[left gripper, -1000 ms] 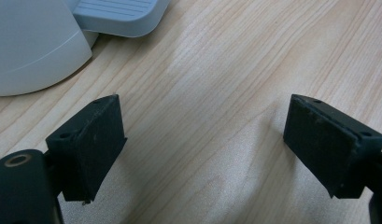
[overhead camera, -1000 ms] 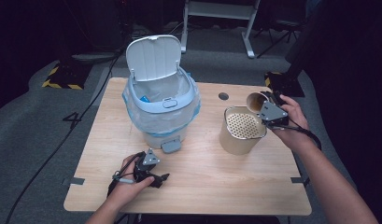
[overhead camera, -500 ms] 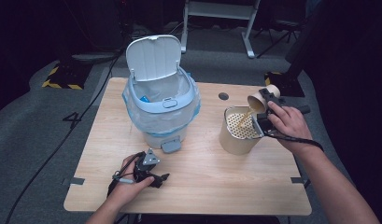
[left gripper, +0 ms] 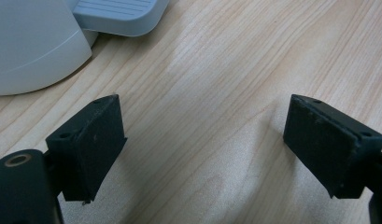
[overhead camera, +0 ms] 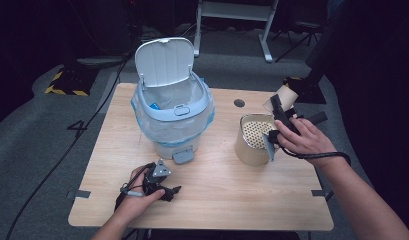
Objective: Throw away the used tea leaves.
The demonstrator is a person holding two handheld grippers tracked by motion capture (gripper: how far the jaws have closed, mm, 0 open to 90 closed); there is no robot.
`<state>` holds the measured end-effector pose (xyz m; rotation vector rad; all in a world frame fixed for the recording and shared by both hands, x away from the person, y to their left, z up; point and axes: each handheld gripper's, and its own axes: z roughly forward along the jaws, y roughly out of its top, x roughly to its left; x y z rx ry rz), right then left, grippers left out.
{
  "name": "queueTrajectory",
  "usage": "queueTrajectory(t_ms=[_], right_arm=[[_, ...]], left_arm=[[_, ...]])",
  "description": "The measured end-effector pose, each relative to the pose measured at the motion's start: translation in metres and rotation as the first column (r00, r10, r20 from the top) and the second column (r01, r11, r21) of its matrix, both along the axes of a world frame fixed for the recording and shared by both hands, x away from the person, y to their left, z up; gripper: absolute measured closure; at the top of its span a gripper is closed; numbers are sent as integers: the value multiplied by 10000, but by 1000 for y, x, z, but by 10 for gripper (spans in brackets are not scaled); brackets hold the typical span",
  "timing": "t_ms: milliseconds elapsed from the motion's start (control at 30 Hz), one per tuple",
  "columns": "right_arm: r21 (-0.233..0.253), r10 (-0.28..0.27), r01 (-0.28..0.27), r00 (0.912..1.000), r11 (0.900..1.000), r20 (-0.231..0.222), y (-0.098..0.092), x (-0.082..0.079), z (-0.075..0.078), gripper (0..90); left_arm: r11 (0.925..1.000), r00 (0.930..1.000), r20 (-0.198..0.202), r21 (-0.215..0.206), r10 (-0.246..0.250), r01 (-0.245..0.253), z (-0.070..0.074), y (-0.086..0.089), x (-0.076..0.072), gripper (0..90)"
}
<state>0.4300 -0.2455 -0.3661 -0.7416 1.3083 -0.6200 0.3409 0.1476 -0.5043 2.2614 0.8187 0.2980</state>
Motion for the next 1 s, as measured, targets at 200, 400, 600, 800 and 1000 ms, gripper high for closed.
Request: queueTrajectory(t_ms=[200,400,600,800,1000], right_arm=[[-1067,17,9,9997,9943,240,2,-1,-2,350],[-802,-55,75,9996,9968,259,3,0,4,350],[-621,13,-6,9999,9981,103,3,-1,2,349],[-436,54,-48,9999,9990,126,4,-3,5,346],[-354,-7,10,10000,9994,75,4,-2,5,343]], left_arm=[[10000,10000,0,1,0,0,0,0,0,127],[10000,10000,0,-1,1,-1,0,0,0,127],[10000,10000,2,3,-2,2,0,0,0,127],[10000,10000,0,0,1,-1,0,0,0,127],[10000,10000,0,0,2,-2,0,0,0,127]])
